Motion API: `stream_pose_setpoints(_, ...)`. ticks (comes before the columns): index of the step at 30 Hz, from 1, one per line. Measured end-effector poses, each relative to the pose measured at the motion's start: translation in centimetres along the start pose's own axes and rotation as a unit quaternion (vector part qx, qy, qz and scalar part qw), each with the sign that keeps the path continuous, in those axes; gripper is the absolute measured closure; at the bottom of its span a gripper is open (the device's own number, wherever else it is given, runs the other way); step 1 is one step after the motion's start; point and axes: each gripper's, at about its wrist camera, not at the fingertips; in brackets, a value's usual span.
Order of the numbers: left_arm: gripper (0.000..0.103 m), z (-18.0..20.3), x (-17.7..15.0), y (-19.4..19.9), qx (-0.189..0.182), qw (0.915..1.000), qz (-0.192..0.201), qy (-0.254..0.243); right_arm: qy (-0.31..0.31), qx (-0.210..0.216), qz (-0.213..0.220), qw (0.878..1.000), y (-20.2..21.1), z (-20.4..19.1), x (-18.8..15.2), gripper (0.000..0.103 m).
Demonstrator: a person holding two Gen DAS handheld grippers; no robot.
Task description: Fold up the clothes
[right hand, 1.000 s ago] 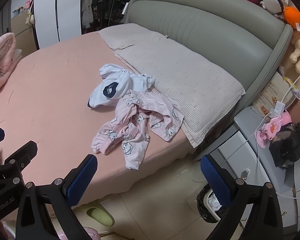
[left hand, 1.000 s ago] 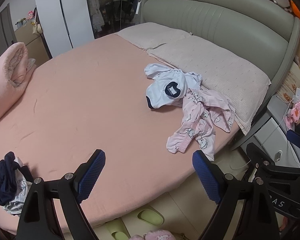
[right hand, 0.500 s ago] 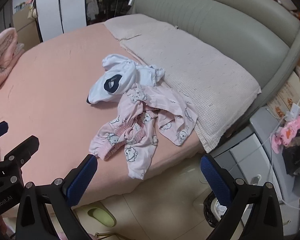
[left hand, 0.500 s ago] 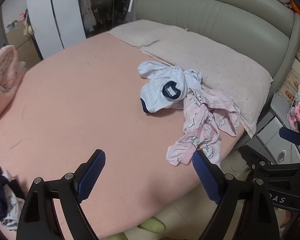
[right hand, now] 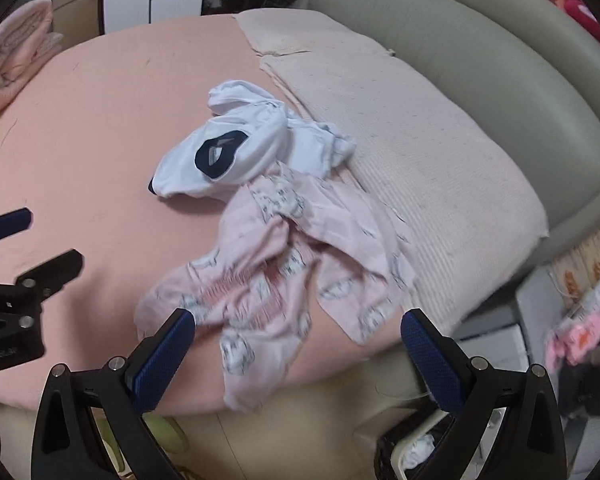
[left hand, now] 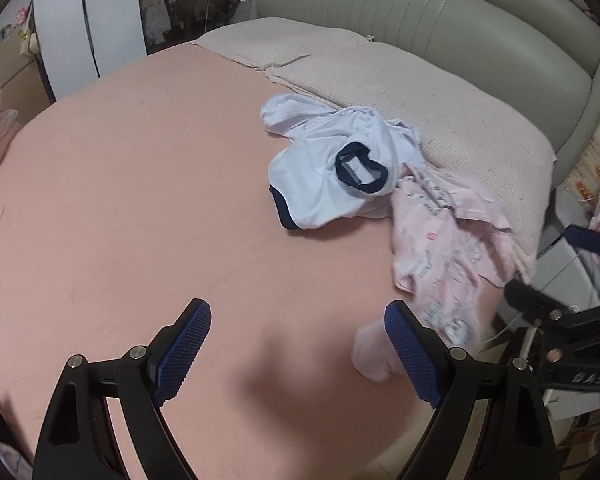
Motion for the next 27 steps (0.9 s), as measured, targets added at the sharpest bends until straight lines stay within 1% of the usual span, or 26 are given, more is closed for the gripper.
stream_pose_setpoints(3,0.014,-0.4,0.5,-1.5,0.003,0.9998,0.0,-0.017,-0.002,0.014,0.003,1.0,-1.2,0.0,1.3,0.0)
stream_pose_setpoints(5,0.014,-0.7,0.9,-2.7,0.012,0.9995,-0.014,-0.025,-0.004,0.023,0.005,1.0,-1.8,-0.1,2.1,0.0)
stream_pose_setpoints(7,0.014,-1.0,1.3,-3.5,0.016,0.9991,-0.024,-0.032,-0.004,0.032,-0.002,0.999,-2.3,-0.3,2.9,0.0)
stream_pose_setpoints(11,0.014,-1.5,1.8,-4.5,0.013,0.9983,-0.028,-0.048,0.002,0.04,-0.017,0.999,-2.9,-0.8,4.5,0.0)
stream_pose_setpoints(16,0.014,-1.6,2.6,-5.6,0.016,0.9973,-0.027,-0.066,-0.01,0.036,-0.018,0.999,-3.2,-1.1,6.5,0.0)
stream_pose_setpoints(18,0.014,-1.8,3.0,-6.3,0.013,0.9972,-0.03,-0.067,-0.015,0.043,-0.027,0.999,-3.8,-1.3,7.6,0.0)
stream_pose_setpoints(20,0.014,-2.1,3.4,-7.2,0.019,0.9967,-0.036,-0.07,-0.024,0.052,-0.038,0.998,-4.5,-1.5,8.6,0.0)
stream_pose_setpoints(23,0.014,-2.4,3.9,-8.2,0.02,0.9956,-0.036,-0.084,-0.053,0.091,-0.061,0.993,-5.8,-1.8,10.1,0.0)
stream_pose_setpoints(25,0.014,-2.8,4.1,-8.6,0.018,0.9953,-0.025,-0.091,-0.083,0.118,-0.078,0.986,-6.7,-1.8,10.9,0.0)
stream_pose_setpoints(27,0.014,-3.4,4.3,-8.9,0.009,0.996,-0.017,-0.087,-0.114,0.141,-0.096,0.979,-7.7,-1.8,11.5,0.0)
Point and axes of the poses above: each gripper's, at about its wrist camera, not at the fingertips, and y roughly against the way its jaws point, z to its right, x to its top, and after that the axes turned 15 degrees about -x, right-handed
